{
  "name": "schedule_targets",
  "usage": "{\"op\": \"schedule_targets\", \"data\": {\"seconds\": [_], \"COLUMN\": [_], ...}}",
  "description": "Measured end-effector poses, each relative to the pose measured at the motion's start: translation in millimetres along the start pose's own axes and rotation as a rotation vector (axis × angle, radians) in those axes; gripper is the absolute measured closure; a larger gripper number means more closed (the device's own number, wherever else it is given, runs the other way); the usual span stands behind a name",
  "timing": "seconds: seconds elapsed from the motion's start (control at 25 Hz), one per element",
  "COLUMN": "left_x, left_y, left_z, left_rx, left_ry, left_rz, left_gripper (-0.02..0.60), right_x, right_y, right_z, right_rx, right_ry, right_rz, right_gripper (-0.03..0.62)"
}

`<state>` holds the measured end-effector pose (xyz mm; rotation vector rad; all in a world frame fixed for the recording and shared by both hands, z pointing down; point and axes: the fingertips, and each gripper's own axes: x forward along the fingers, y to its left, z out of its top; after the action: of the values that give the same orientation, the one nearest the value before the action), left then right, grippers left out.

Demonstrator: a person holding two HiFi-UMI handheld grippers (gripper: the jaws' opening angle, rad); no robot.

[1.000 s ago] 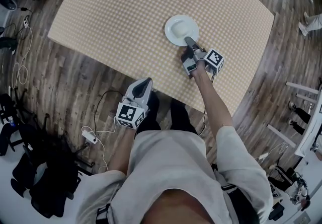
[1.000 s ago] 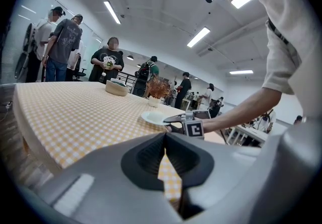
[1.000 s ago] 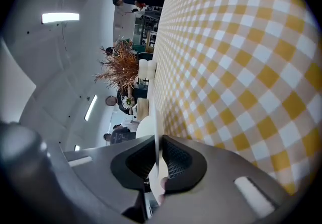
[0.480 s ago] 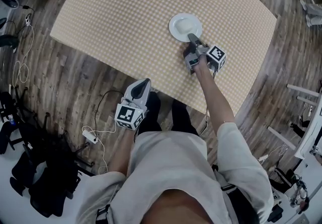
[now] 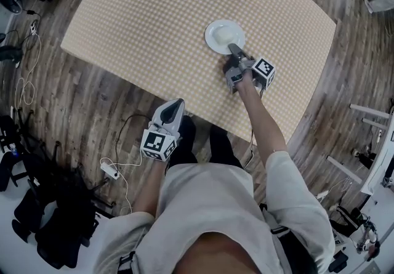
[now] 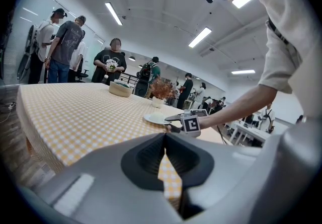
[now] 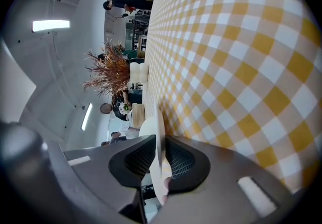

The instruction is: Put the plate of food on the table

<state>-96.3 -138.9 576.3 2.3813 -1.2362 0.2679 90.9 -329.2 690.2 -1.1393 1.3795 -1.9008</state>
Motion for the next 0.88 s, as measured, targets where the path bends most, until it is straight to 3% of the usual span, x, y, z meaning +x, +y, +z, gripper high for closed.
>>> {"op": "schedule_targets", "data": {"seconds": [0.32, 0.56, 0.72, 0.88], "left_x": [0.1, 1.6, 4.0, 5.9], "left_y": [-0.6, -2.0, -4.4, -7.2], "left_z": [-3.9, -3.9, -4.6, -7.9], "left_rx": [-0.003, -0.008, -0.011, -0.003], "left_ry": [0.002, 0.003, 0.003, 0.009], "left_rz": [-0.004, -0.008, -0.012, -0.021], "left_gripper": [0.571, 0.572, 0.571, 0.571], "right_x": [-1.4, 1.3, -2.1, -3.6], "right_y": [9.4, 15.3, 19.6, 17.4], "right_z": [-1.1, -9.5, -16.6, -19.8], "right_rx": [-0.001, -0.144, -0.295, -0.355], "right_ry": [0.034, 0.145, 0.216, 0.261], "right_rz": [0.064, 0.091, 0.049, 0.025], "right_gripper": [0.424, 0.401, 0.395, 0.391]}}
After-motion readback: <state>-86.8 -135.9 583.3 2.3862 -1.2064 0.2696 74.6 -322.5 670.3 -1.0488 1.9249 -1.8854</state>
